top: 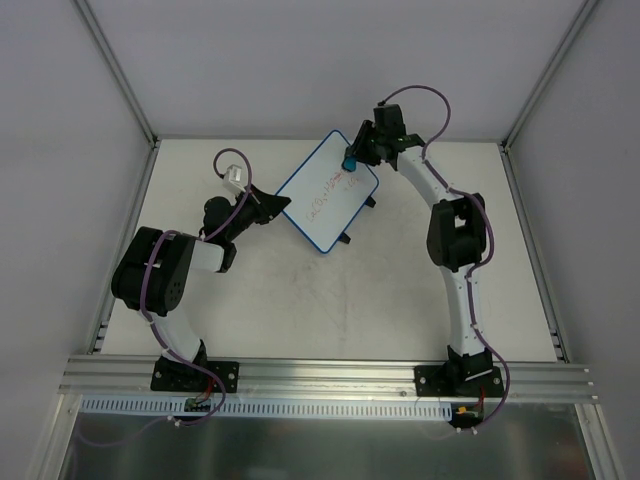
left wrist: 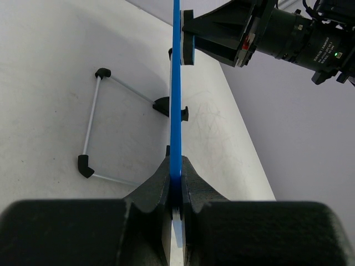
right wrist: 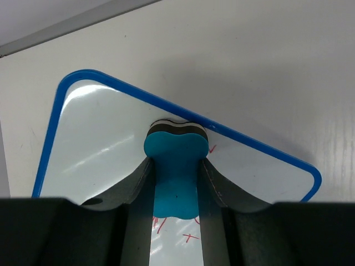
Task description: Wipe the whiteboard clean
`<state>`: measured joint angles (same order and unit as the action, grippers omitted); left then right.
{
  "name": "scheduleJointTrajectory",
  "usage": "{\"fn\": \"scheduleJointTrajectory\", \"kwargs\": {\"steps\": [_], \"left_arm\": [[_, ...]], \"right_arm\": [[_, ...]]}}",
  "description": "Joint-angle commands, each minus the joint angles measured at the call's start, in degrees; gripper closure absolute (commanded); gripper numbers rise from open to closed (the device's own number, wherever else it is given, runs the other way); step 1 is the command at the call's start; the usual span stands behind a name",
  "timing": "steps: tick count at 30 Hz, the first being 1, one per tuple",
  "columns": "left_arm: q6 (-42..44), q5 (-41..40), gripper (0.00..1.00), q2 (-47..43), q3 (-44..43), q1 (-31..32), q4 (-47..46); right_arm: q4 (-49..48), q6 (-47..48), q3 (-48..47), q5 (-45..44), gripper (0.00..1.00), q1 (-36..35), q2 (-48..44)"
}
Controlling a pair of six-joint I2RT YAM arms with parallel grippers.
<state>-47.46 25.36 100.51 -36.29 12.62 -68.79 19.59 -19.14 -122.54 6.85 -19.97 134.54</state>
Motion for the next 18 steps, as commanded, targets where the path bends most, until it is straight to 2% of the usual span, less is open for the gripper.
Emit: {"fn": "scheduleJointTrajectory", "kwargs": {"steps": [1,13,18], "left_arm": [[2.90,2.76,1.00,0.30,0.79,-0.67,-3.72],[3.08,2.94,1.00,0.48,0.61,-0.67,-3.63],[3.08,3.20,1.00,0.56,0.52,-0.67,-3.54]], "right_arm": [[2.38,-3.09,0.63,0.18,1.00,1.42,-0.33],[3.08,-7.67,7.23,4.13,1.00,5.20,-1.47],[2.99,-7.23,4.16,5.36,1.00,4.94,-0.60]]}}
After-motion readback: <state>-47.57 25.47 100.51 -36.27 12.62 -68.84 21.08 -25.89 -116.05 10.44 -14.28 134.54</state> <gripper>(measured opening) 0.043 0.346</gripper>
